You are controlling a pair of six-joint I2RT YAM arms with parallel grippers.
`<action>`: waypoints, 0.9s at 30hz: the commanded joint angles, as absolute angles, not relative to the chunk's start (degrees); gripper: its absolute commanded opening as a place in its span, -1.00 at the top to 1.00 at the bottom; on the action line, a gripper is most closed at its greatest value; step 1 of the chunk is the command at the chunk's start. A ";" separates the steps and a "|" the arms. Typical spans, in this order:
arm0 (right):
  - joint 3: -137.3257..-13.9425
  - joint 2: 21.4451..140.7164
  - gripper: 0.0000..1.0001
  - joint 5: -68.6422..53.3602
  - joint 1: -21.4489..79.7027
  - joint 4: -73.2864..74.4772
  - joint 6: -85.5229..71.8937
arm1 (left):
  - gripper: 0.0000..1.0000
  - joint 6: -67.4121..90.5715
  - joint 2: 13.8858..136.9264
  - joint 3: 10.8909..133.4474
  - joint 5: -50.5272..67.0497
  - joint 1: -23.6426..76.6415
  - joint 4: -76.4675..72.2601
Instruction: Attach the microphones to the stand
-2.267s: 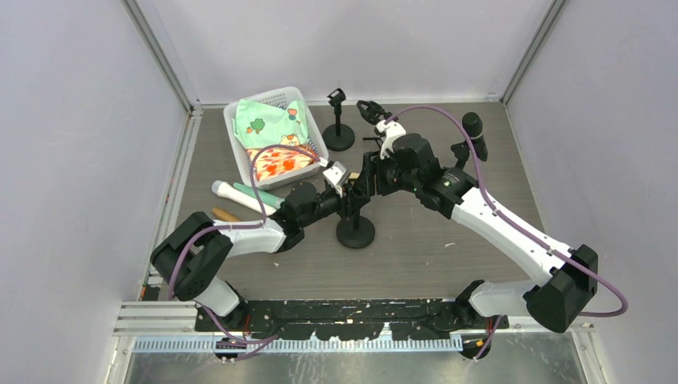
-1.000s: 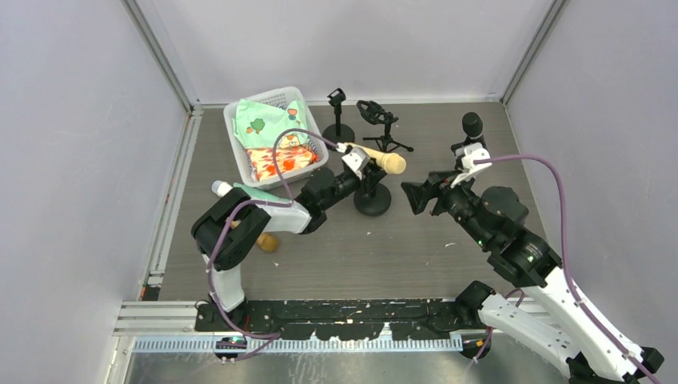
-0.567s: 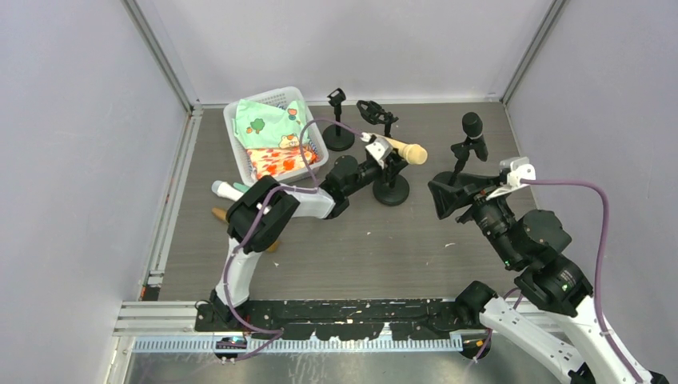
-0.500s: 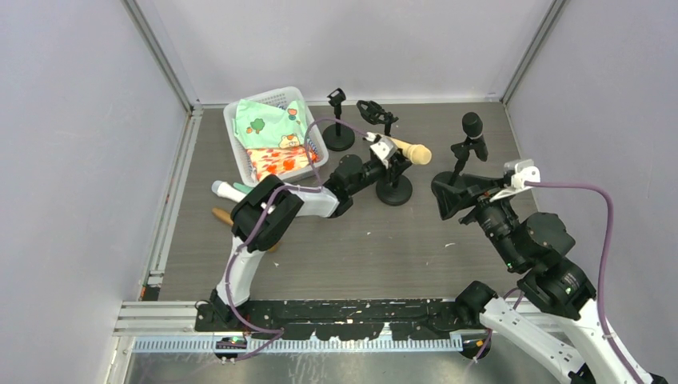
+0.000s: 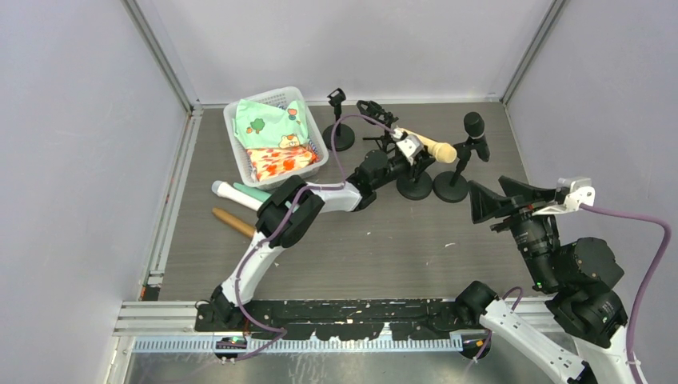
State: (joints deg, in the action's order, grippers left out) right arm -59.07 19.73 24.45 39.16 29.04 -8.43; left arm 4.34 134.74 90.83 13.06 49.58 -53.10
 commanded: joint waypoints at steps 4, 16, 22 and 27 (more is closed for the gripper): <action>-61.26 19.00 -0.54 26.19 39.02 31.54 -7.63 | 1.00 0.55 139.45 100.75 11.37 50.47 -52.04; -61.48 19.11 -0.57 26.48 39.11 31.95 -7.42 | -0.40 0.18 132.55 90.61 11.21 50.54 -54.84; -61.02 19.36 -0.57 25.84 39.05 31.82 -7.60 | -0.37 0.18 129.41 82.40 11.40 50.95 -56.07; -60.82 19.47 -0.57 25.41 39.05 32.06 -7.73 | -0.15 0.18 130.81 80.93 10.20 51.24 -56.11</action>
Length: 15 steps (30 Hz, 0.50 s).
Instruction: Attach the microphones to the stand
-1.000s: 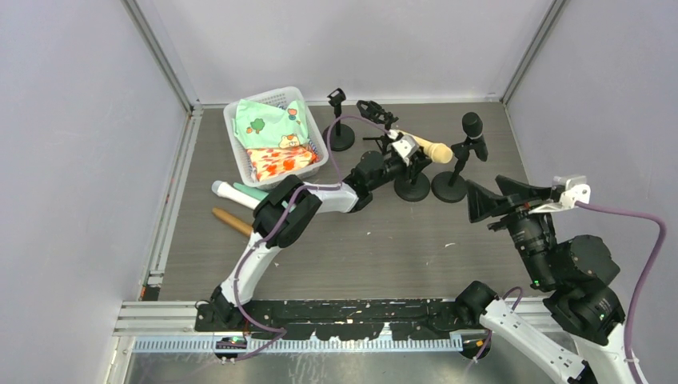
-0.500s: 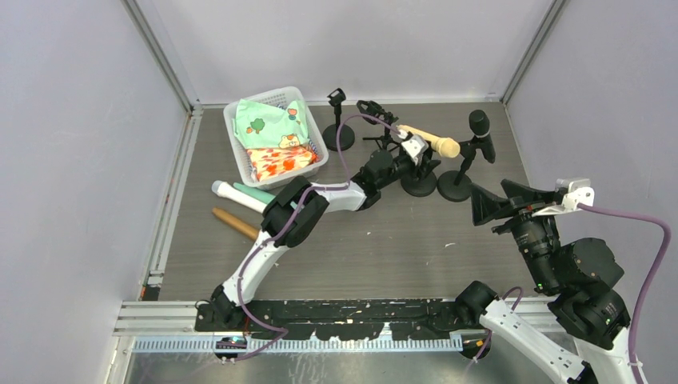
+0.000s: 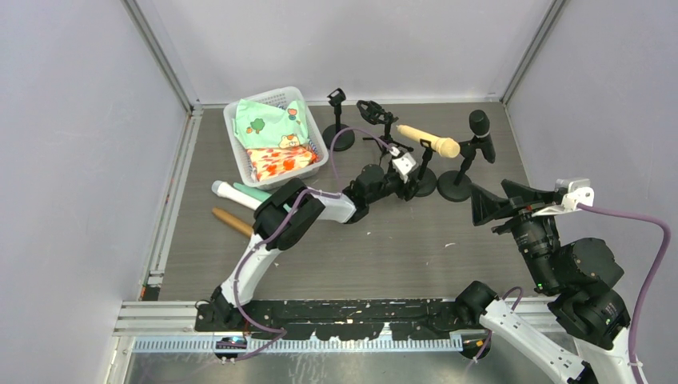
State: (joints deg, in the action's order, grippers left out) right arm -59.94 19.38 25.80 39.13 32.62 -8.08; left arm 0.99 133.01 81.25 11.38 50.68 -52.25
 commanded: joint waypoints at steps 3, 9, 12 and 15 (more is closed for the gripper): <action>-60.90 19.45 -0.57 25.19 39.08 32.32 -7.73 | -0.04 -1.01 132.58 82.95 10.49 51.39 -54.58; -60.79 19.11 -0.57 25.40 39.03 33.05 -7.71 | 0.09 -3.97 134.82 85.24 9.63 52.20 -50.96; -60.69 19.07 -0.57 25.19 39.08 33.21 -7.78 | 0.15 -4.22 135.91 86.25 9.03 52.29 -50.10; -60.78 18.99 -0.57 24.87 39.08 33.64 -7.74 | 0.17 -4.27 137.17 88.21 8.15 52.54 -49.53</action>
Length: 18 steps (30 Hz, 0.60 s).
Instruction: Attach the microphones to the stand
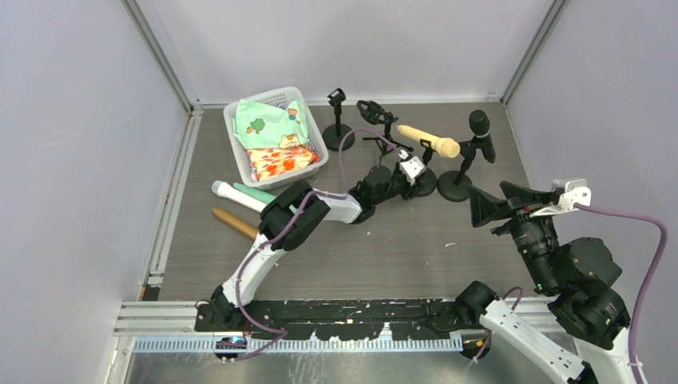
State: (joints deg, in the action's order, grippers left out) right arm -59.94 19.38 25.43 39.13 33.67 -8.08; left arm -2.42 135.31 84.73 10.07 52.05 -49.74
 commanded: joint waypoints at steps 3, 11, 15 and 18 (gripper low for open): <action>-61.03 19.16 -0.57 24.55 39.03 33.88 -7.80 | 0.17 -4.78 138.55 91.72 6.28 52.65 -47.72; -61.59 18.81 -0.57 24.43 39.07 34.91 -7.61 | 0.23 -5.00 142.24 99.49 5.36 52.65 -42.32; -61.57 18.39 -0.57 24.77 39.02 35.40 -7.34 | 0.33 -5.12 144.13 103.37 5.67 52.67 -39.99; -61.36 18.04 -0.57 25.03 39.02 35.50 -7.26 | 0.42 -5.27 145.64 106.54 6.44 52.66 -38.04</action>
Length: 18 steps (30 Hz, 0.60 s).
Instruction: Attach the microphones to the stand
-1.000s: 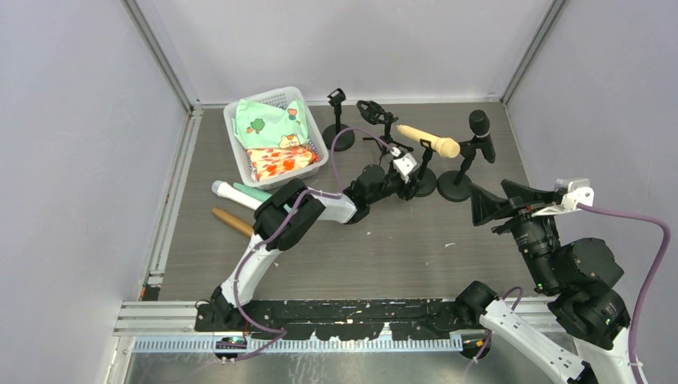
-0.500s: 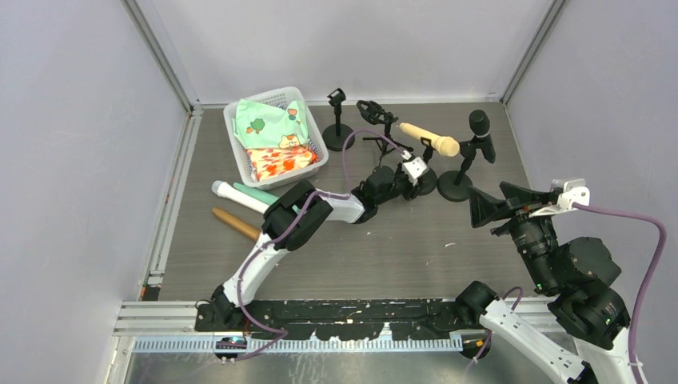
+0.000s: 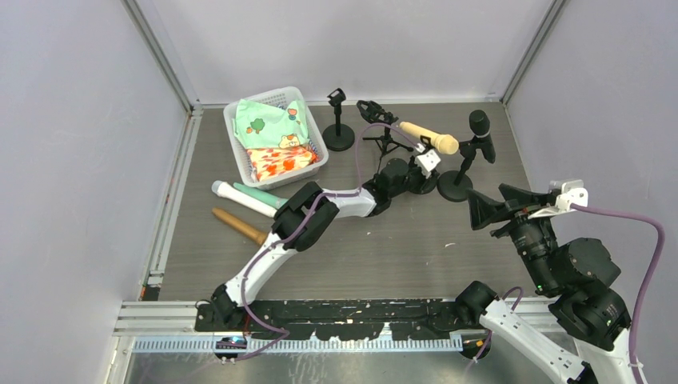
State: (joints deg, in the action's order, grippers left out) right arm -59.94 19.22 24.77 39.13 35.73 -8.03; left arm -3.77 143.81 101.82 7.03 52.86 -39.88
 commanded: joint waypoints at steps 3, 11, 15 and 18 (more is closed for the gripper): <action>-61.31 17.86 -0.57 25.13 39.07 35.66 -7.21 | 0.55 -5.11 147.34 109.97 7.20 52.65 -36.09; -61.26 17.74 -0.57 25.79 39.03 36.21 -6.65 | 0.80 -3.99 151.30 117.53 10.18 52.65 -33.15; -61.13 17.74 -0.58 26.10 39.09 36.21 -6.67 | 0.70 -2.84 149.52 114.12 12.05 52.67 -35.47; -60.63 17.68 -0.58 26.19 39.04 36.05 -6.68 | 0.50 -2.29 146.94 108.92 12.13 52.67 -39.04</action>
State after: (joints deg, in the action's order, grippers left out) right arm -59.94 17.98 25.17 39.13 36.64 -7.62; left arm -3.18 150.82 113.30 10.46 52.86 -34.48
